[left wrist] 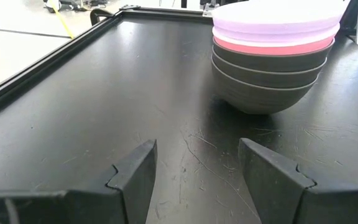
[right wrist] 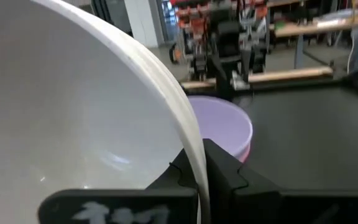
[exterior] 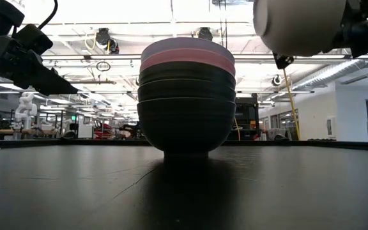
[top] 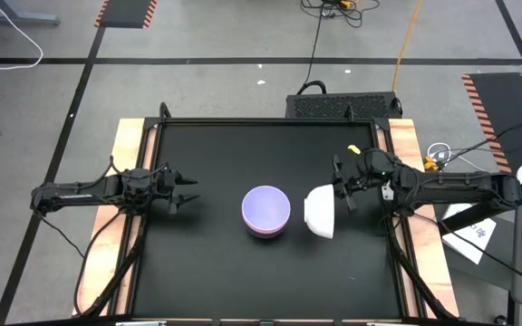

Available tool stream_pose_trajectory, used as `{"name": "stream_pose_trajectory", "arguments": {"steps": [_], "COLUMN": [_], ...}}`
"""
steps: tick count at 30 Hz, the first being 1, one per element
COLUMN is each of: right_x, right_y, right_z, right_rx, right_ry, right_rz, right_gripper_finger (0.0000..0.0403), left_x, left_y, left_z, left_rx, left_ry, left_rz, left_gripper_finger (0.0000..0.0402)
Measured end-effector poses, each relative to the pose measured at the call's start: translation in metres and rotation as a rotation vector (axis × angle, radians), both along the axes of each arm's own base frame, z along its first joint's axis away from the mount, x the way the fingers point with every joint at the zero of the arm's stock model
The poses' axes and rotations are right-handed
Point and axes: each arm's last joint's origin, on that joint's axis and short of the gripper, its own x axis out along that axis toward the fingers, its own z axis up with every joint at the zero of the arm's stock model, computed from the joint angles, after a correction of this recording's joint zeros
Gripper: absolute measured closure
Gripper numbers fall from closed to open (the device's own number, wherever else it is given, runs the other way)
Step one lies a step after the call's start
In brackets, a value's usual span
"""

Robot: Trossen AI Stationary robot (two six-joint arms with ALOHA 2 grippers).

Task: Nest bowls inside each other
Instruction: Stack the white bowl on top of the purple bowl

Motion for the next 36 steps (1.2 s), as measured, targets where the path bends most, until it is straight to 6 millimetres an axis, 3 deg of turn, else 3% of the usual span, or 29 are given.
{"name": "stream_pose_trajectory", "arguments": {"steps": [8, 18, 27, 36], "right_x": [0.012, 0.058, 0.097, 0.118], "right_y": [-0.006, -0.024, -0.048, -0.072], "right_z": [0.028, 0.056, 0.081, 0.096], "right_rx": [-0.032, -0.044, -0.056, -0.017], "right_ry": [-0.023, 0.047, 0.173, 0.345], "right_rz": [-0.014, 0.055, 0.052, 0.020], "right_gripper_finger": [0.0403, 0.0403, 0.0403, 0.0403], "left_x": [0.000, 0.000, 0.000, 0.000], "left_y": [0.000, 0.000, -0.001, -0.001], "left_z": [0.000, 0.000, 0.000, 0.000], "left_rx": [-0.002, -0.002, -0.006, -0.006], "left_ry": [0.000, 0.001, 0.000, 0.000], "left_rz": [-0.003, -0.003, -0.019, -0.028], "left_gripper_finger": [0.0172, 0.0172, 0.0172, 0.0172]}}
